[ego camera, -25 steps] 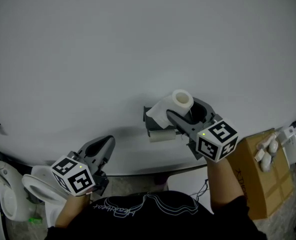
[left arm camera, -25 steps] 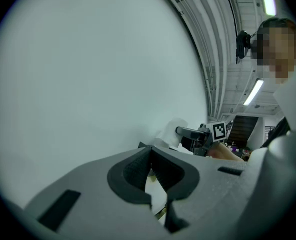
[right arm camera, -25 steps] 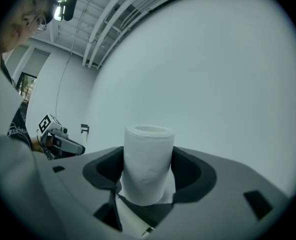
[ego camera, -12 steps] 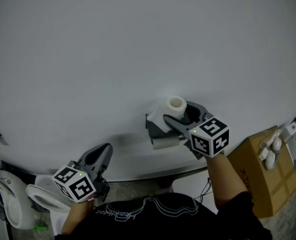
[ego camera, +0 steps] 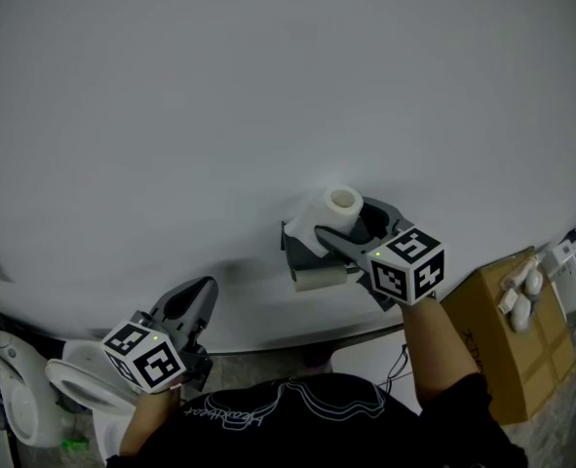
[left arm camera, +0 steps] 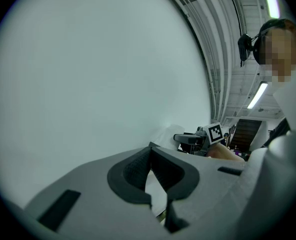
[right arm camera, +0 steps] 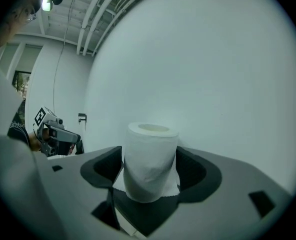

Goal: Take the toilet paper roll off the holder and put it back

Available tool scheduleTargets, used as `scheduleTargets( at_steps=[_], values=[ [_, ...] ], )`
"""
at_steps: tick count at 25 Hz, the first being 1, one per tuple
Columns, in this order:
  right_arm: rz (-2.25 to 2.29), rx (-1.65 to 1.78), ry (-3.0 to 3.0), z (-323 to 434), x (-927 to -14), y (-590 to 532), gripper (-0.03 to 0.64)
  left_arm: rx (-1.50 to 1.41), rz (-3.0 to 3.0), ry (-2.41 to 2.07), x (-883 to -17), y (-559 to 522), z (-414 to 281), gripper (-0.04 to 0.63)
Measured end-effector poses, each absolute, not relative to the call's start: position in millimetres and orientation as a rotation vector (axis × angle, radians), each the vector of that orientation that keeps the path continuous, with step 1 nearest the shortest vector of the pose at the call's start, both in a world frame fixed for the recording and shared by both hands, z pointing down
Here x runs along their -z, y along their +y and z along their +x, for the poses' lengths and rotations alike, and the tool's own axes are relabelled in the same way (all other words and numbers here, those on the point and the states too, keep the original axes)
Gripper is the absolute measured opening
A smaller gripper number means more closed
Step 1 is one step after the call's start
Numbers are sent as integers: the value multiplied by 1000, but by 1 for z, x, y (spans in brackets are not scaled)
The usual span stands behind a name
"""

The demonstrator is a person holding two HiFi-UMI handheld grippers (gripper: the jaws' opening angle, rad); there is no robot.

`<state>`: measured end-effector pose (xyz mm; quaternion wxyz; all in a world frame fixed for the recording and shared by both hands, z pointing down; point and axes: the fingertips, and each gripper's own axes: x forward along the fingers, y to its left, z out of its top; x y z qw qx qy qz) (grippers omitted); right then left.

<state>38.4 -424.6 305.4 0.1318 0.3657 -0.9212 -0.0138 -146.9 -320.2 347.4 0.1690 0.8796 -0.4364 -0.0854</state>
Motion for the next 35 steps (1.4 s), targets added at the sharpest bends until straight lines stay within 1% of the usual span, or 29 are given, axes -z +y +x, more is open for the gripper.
scheduleTargets(
  at_steps=[2, 4, 7, 11, 16, 20, 23, 28, 35],
  values=[
    [1074, 36, -2685, 40, -302, -424, 355, 245, 2498, -1240, -347, -320, -146, 6],
    [1090, 29, -2701, 43, -299, -420, 368, 248, 2498, -1237, -345, -318, -145, 6],
    [1154, -16, -2768, 52, -289, -412, 359, 252, 2504, -1230, -343, -315, -144, 6],
    [1248, -64, -2863, 70, -273, -390, 255, 249, 2521, -1207, -337, -307, -135, 6],
    [1255, -34, -2935, 78, -264, -352, 160, 242, 2547, -1167, -330, -296, -123, 6],
    [1274, -66, -2972, 85, -268, -328, 46, 243, 2569, -1136, -323, -287, -113, 6],
    [1273, -100, -2984, 89, -278, -312, 7, 233, 2604, -1088, -317, -278, -100, 6],
    [1177, -189, -3011, 82, -305, -288, 5, 201, 2639, -1007, -322, -264, -78, 6],
    [1097, -273, -3007, 77, -336, -264, 5, 161, 2626, -938, -340, -252, -64, 6]
  ],
)
